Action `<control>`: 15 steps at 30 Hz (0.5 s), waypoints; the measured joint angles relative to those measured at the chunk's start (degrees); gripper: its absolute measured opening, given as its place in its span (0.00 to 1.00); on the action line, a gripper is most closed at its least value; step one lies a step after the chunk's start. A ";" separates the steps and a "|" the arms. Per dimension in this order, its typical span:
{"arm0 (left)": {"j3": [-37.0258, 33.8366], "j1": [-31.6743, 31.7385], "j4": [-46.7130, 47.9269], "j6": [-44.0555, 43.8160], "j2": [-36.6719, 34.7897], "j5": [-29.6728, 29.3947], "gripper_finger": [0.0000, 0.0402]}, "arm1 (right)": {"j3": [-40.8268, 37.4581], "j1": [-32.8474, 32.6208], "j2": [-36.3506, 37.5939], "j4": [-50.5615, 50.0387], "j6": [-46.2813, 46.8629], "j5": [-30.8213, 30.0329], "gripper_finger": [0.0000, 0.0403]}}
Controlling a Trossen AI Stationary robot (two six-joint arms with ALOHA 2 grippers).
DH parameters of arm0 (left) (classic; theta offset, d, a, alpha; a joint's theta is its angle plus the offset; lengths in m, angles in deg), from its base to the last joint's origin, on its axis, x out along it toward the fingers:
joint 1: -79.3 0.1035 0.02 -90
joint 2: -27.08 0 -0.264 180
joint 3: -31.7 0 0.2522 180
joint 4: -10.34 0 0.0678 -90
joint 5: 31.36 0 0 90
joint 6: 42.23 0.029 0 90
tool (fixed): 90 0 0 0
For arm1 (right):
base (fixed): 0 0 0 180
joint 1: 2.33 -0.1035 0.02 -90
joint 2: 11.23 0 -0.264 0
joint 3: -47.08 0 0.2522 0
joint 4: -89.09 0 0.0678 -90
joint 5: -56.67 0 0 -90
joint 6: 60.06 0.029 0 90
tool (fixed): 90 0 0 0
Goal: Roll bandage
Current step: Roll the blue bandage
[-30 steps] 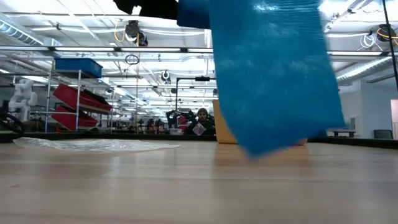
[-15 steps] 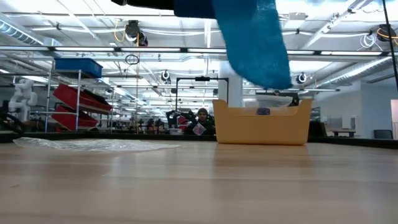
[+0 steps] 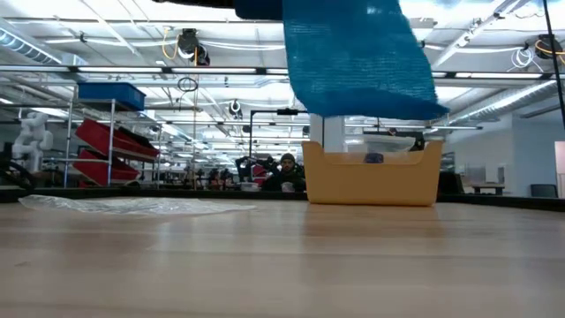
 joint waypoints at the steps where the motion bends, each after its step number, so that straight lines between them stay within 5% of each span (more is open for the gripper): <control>1: 0.00 -0.14 0.66 -0.02 0.00 -0.79 0.02 | 0.00 0.15 0.00 -0.22 0.59 1.19 0.23; 8: 0.00 -1.30 2.24 -1.52 0.01 0.03 0.02 | 0.00 2.51 0.01 -14.60 3.58 4.99 0.39; 15: 0.00 -2.20 2.34 -1.07 0.02 4.21 0.02 | -0.02 3.21 0.90 -17.62 0.38 20.77 0.45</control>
